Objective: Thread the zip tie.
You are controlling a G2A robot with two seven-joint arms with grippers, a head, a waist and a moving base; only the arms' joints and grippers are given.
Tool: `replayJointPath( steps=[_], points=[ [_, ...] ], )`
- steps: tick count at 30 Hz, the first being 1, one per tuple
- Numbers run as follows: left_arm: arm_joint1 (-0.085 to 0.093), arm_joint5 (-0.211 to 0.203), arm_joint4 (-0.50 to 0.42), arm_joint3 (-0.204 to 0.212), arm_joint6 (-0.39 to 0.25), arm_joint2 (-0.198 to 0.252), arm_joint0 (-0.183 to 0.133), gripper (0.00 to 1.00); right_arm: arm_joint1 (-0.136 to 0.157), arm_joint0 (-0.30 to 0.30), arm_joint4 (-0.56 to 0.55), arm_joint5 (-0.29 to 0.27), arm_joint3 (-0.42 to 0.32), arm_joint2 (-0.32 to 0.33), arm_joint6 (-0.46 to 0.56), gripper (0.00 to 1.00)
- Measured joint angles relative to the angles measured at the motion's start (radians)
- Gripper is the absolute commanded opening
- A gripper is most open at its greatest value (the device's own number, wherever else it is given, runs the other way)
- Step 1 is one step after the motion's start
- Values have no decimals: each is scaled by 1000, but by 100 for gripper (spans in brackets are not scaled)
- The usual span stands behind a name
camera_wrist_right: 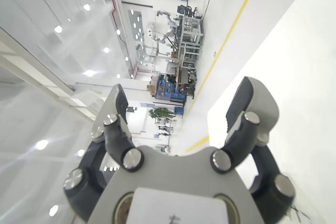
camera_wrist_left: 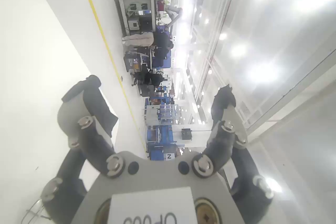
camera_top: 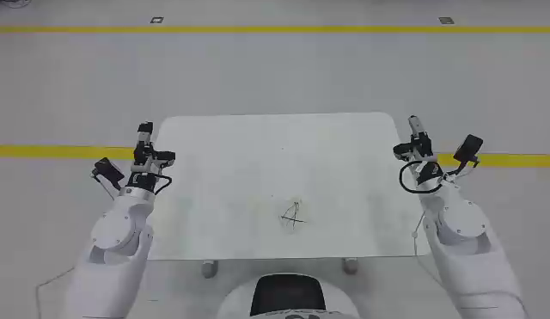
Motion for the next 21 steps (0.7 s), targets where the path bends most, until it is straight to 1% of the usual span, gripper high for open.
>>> replayJointPath(
  steps=[2, 4, 6, 8, 9, 12, 17, 19, 21],
  points=[
    [0, 0, 0, 0, 0, 0, 0, 100, 4, 20, -87, 41, -4, -29, 52, 100],
    [0, 0, 0, 0, 0, 0, 0, 100, 7, 38, -170, 67, -3, -61, 96, 100],
    [0, 0, 0, 0, 0, 0, 0, 100, 12, 56, -267, 70, 4, -106, 173, 100],
    [0, 0, 0, 0, 0, 0, 0, 100, 16, 65, -347, 61, 12, -127, 262, 100],
    [0, 0, 0, 0, 0, 0, 0, 100, 17, 65, -361, 61, 13, -128, 276, 100],
    [0, 0, 0, 0, 0, 0, 0, 100, 16, 64, -332, 61, 12, -126, 249, 100],
    [0, 0, 0, 0, 0, 0, 0, 100, 17, 66, -331, 61, 11, -128, 249, 100],
    [0, 0, 0, 0, 0, 0, 0, 100, 21, 81, -372, 68, 4, -145, 286, 100],
    [0, 0, 0, 0, 0, 0, 0, 100, 25, 115, -471, 91, -1, -171, 356, 100]
  ],
)
